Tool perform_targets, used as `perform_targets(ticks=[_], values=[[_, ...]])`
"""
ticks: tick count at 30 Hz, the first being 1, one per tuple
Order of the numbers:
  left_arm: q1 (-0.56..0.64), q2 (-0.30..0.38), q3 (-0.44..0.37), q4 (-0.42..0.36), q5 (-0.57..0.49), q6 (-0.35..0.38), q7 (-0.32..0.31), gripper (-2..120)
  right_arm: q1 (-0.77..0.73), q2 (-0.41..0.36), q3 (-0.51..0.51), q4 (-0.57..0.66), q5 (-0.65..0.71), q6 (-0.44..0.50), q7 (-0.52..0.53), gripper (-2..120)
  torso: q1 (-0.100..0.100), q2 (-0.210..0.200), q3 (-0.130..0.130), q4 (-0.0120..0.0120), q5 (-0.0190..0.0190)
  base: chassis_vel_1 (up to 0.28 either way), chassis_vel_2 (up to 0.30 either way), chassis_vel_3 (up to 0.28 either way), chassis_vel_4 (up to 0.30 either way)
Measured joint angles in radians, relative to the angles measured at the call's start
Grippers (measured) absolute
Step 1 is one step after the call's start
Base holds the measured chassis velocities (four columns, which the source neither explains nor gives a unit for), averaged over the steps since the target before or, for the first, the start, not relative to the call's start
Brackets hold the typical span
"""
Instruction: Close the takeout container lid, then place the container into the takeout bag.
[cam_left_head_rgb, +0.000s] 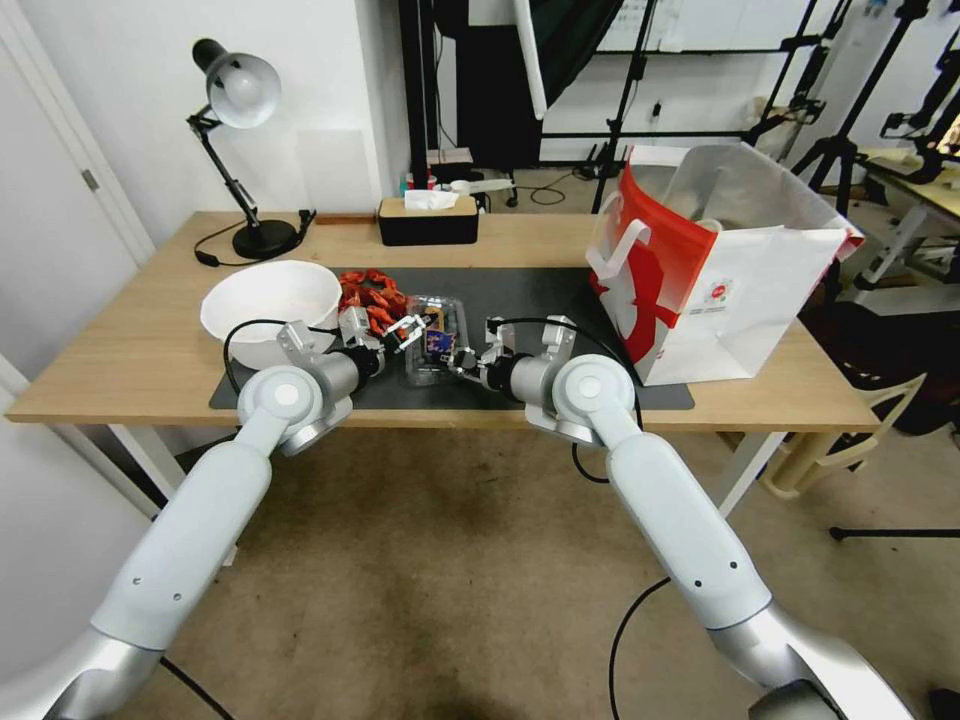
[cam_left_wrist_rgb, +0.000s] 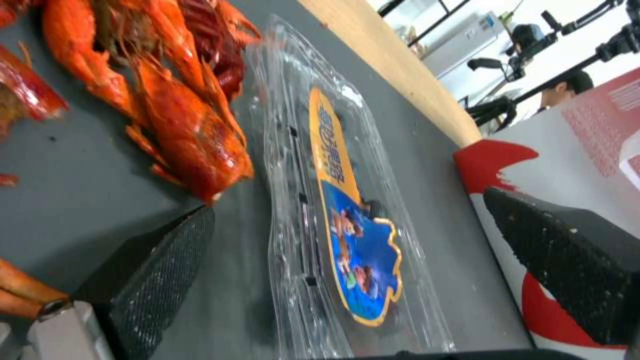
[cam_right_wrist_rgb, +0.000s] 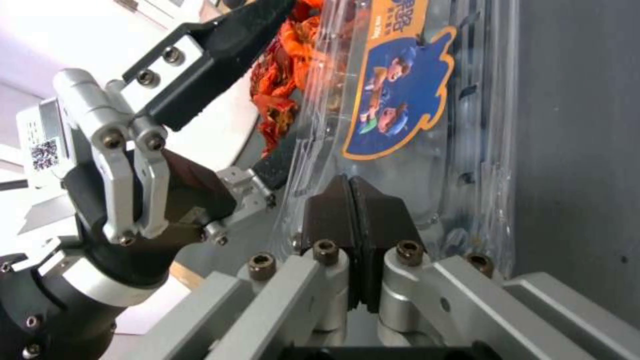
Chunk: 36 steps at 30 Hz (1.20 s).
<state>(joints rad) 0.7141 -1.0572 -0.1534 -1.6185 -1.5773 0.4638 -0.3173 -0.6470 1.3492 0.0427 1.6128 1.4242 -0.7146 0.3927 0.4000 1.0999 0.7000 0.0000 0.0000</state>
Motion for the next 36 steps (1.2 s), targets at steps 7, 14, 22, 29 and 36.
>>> perform_targets(ticks=[7,14,22,29,36], values=[[-0.012,-0.009,0.016,0.004,0.0,0.025,0.0,100,-0.002,-0.003,0.001,0.001,-0.001,0.0,-0.003,0,0.0,0.0,0.0,-0.0001,0.0,0.0,0.0,0.0,0.0],[-0.026,-0.018,0.027,0.023,0.003,0.027,-0.002,100,-0.004,-0.001,0.002,0.002,-0.003,0.0,-0.004,0,0.0,0.0,0.0,0.0,0.0,0.0,0.0,0.0,0.0],[-0.043,-0.025,0.038,0.04,0.001,0.026,-0.01,93,-0.005,-0.004,0.001,0.007,-0.004,-0.002,-0.005,0,0.0,0.0,0.0,0.0,0.0,0.0,0.0,0.0,0.0],[-0.045,-0.025,0.044,0.045,-0.001,0.022,-0.022,70,-0.008,-0.005,0.0,0.015,-0.003,-0.004,-0.005,0,0.0,0.0,0.0,0.0,0.0,0.0,0.0,0.0,0.0],[-0.047,-0.022,0.046,0.047,-0.002,0.019,-0.034,45,-0.014,-0.005,0.0,0.018,-0.003,-0.004,-0.005,0,0.0,0.0,0.0,0.0,0.0,0.0,0.0,0.0,0.0]])
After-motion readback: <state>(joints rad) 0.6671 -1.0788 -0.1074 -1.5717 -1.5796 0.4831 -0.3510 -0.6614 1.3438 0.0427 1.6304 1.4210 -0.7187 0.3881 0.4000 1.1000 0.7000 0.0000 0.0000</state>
